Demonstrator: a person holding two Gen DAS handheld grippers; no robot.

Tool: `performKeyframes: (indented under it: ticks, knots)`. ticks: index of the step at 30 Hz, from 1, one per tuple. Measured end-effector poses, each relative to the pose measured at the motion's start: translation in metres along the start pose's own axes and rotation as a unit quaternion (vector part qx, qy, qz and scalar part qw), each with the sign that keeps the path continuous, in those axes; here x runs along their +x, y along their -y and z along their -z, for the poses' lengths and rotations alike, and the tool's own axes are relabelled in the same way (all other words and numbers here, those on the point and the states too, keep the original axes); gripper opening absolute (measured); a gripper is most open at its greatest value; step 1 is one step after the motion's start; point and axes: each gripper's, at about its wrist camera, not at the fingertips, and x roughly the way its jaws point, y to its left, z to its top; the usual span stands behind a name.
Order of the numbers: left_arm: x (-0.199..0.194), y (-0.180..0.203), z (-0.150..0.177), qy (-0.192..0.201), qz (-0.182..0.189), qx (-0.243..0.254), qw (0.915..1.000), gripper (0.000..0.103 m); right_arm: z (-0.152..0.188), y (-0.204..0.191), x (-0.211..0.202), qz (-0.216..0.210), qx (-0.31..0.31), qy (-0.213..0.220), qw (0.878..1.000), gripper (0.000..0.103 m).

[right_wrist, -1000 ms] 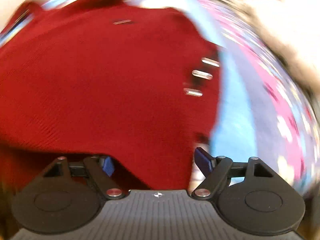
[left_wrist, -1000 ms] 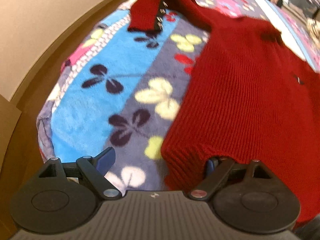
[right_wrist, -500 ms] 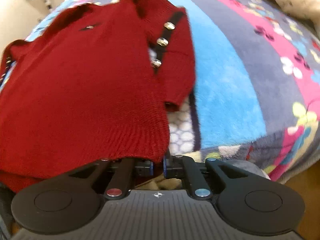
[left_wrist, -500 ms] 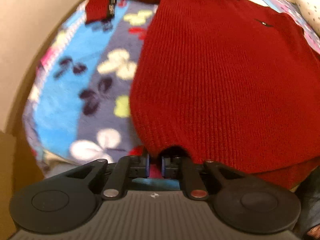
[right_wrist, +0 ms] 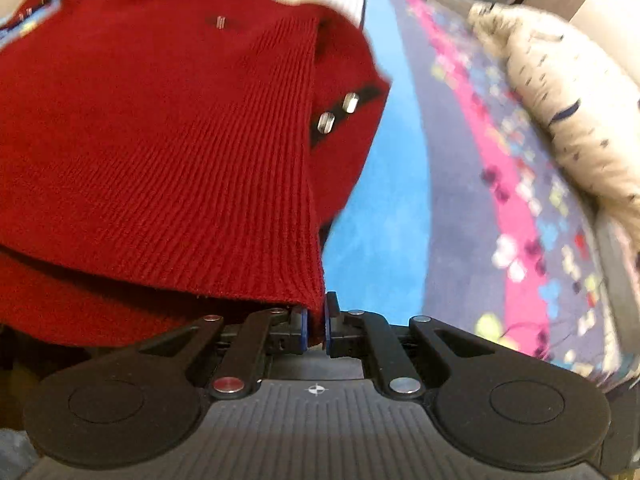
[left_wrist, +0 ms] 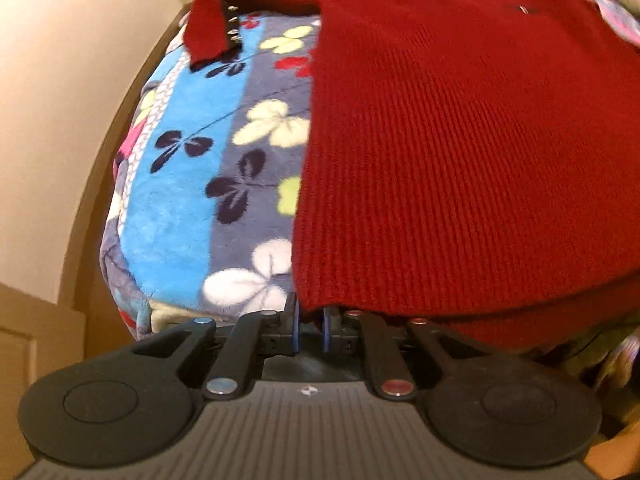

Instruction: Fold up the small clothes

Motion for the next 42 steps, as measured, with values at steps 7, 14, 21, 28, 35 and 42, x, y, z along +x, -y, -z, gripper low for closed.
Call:
performKeyframes:
  ticks: [7,14,21,28,35,42]
  knots:
    - [0.013,-0.030,0.003,-0.031,0.037,-0.045,0.9978,0.017,-0.005,0.013,-0.002,-0.014,0.028,-0.002,1.000,0.007]
    - [-0.001,-0.066,0.021,-0.026,0.085,-0.093,0.9917,0.028,-0.002,0.002,0.023,-0.011,-0.001,-0.034,0.999,0.008]
    - [-0.019,-0.064,-0.012,0.022,0.081,-0.139,0.9867,0.088,-0.008,0.037,-0.022,-0.047,0.077,-0.024,0.996,0.053]
    - [-0.028,-0.012,-0.070,0.038,0.098,-0.122,0.9869,0.103,-0.040,0.107,-0.015,-0.038,0.237,0.063,0.969,0.068]
    - [-0.038,0.037,-0.099,0.033,0.129,-0.111,0.9848,0.103,-0.064,0.108,0.087,-0.145,0.373,-0.015,0.916,0.069]
    - [-0.026,0.061,-0.127,0.010,0.096,-0.079,0.9922,0.103,-0.114,0.104,0.091,-0.084,0.254,0.007,0.964,0.015]
